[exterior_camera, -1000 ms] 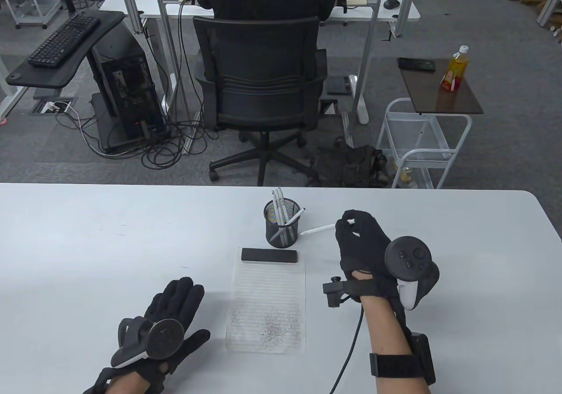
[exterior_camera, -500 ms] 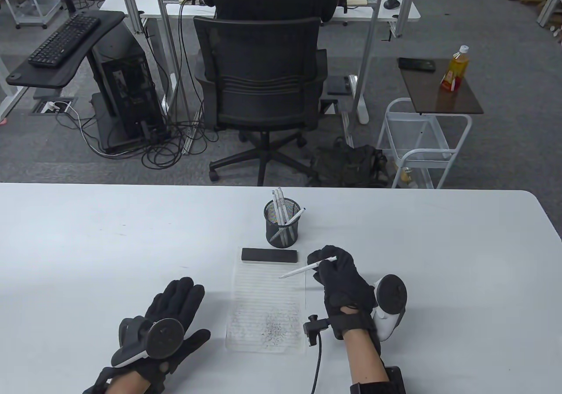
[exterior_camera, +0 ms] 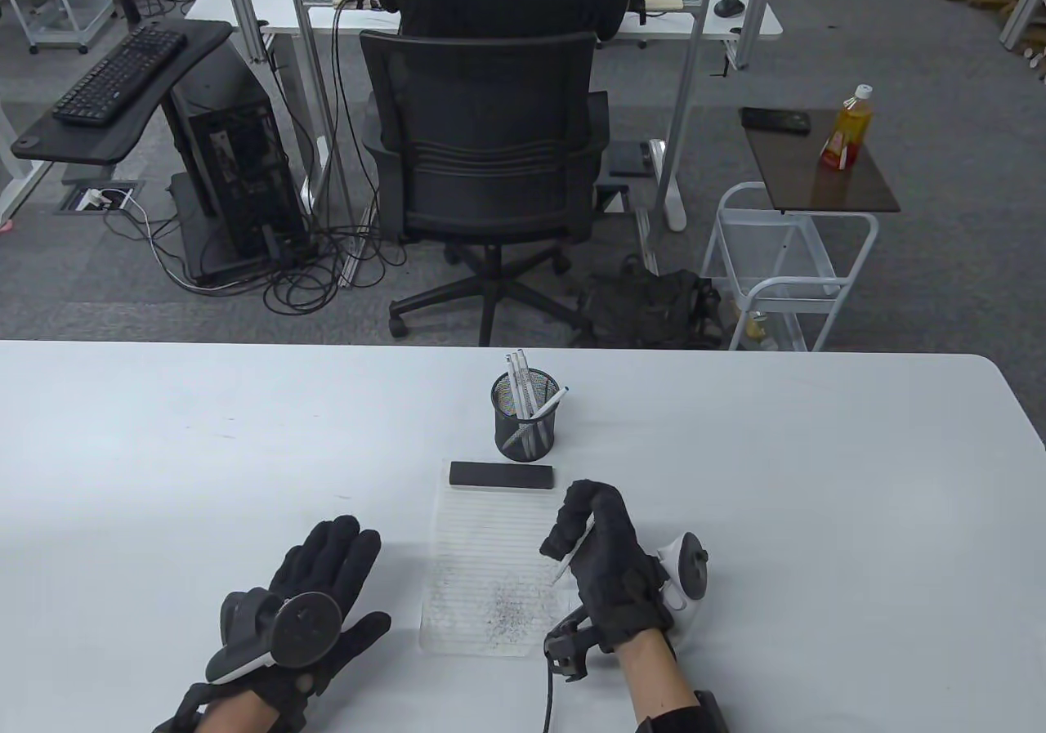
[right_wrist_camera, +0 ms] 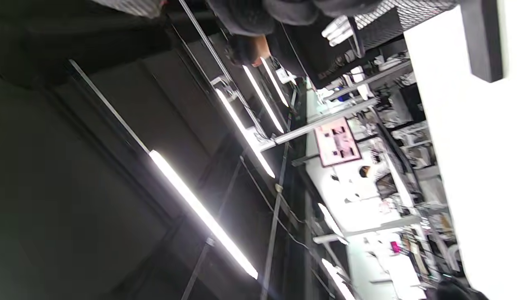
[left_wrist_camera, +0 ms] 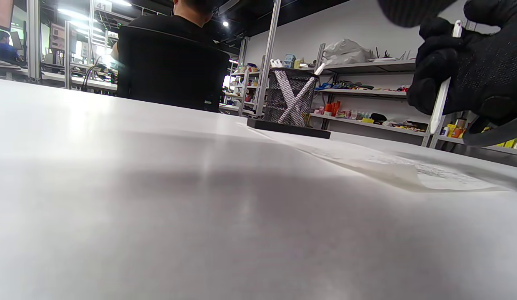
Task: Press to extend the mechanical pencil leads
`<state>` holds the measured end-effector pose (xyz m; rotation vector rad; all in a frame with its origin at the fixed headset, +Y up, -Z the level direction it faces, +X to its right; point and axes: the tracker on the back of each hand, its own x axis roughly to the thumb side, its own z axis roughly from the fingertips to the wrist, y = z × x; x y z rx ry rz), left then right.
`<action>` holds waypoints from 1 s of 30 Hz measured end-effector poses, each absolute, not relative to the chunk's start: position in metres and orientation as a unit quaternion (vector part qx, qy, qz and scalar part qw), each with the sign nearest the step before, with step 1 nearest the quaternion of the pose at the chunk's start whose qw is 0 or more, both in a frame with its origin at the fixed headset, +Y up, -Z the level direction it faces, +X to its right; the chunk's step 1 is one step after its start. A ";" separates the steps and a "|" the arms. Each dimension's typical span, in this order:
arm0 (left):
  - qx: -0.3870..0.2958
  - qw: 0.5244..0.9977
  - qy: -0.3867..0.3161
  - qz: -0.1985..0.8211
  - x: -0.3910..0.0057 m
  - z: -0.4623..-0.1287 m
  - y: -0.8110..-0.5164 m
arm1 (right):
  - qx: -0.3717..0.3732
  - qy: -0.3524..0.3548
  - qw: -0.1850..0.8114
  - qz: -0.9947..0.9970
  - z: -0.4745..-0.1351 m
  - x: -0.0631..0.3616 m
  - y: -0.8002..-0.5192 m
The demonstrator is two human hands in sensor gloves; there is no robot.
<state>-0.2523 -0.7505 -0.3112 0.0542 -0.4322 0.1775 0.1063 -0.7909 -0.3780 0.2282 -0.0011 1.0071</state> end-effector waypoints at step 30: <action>0.026 0.972 -0.215 0.086 -0.252 -0.312 -0.752 | 0.128 -0.015 0.894 0.429 -0.384 0.112 -0.794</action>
